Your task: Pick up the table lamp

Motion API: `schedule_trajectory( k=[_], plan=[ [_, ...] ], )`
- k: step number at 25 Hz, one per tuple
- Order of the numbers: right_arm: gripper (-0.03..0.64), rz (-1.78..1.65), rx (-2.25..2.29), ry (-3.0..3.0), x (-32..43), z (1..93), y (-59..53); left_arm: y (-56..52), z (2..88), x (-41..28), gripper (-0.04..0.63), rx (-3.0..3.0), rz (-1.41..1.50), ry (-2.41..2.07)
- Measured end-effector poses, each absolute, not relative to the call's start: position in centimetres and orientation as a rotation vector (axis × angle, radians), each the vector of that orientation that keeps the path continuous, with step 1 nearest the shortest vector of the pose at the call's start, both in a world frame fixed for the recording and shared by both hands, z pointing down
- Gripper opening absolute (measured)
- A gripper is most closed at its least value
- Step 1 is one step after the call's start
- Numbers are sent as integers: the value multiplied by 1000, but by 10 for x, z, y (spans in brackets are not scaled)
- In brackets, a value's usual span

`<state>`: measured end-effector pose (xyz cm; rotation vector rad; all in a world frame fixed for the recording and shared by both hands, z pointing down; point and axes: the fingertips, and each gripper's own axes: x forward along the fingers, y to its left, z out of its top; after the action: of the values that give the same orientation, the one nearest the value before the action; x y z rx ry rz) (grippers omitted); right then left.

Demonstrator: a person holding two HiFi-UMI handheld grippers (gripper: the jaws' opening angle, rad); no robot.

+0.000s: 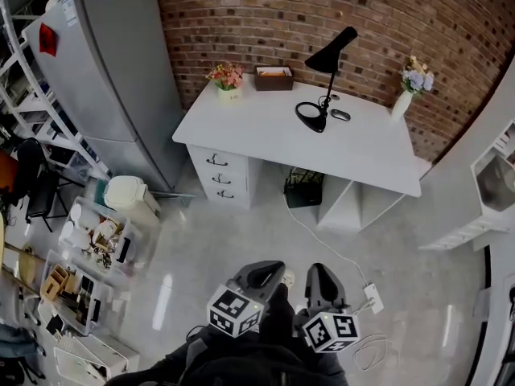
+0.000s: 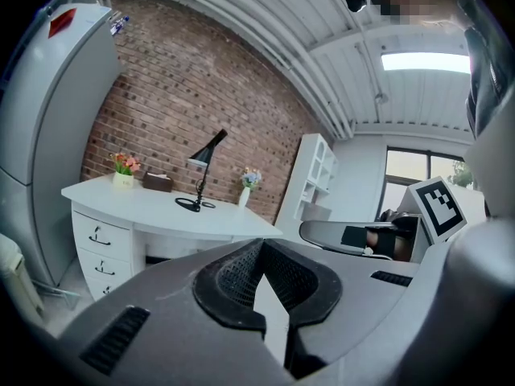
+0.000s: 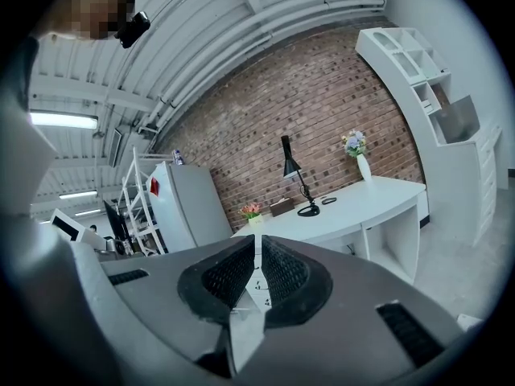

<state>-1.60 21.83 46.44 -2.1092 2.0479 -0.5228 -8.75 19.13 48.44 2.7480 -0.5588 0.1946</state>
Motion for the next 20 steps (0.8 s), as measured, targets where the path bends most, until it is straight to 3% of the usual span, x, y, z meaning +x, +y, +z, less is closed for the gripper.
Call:
schedule_trajectory(
  k=[20],
  plan=[
    [12,-533,-2063,2131,66,460,85,63,479,-6,8,2730,188,-627]
  ],
)
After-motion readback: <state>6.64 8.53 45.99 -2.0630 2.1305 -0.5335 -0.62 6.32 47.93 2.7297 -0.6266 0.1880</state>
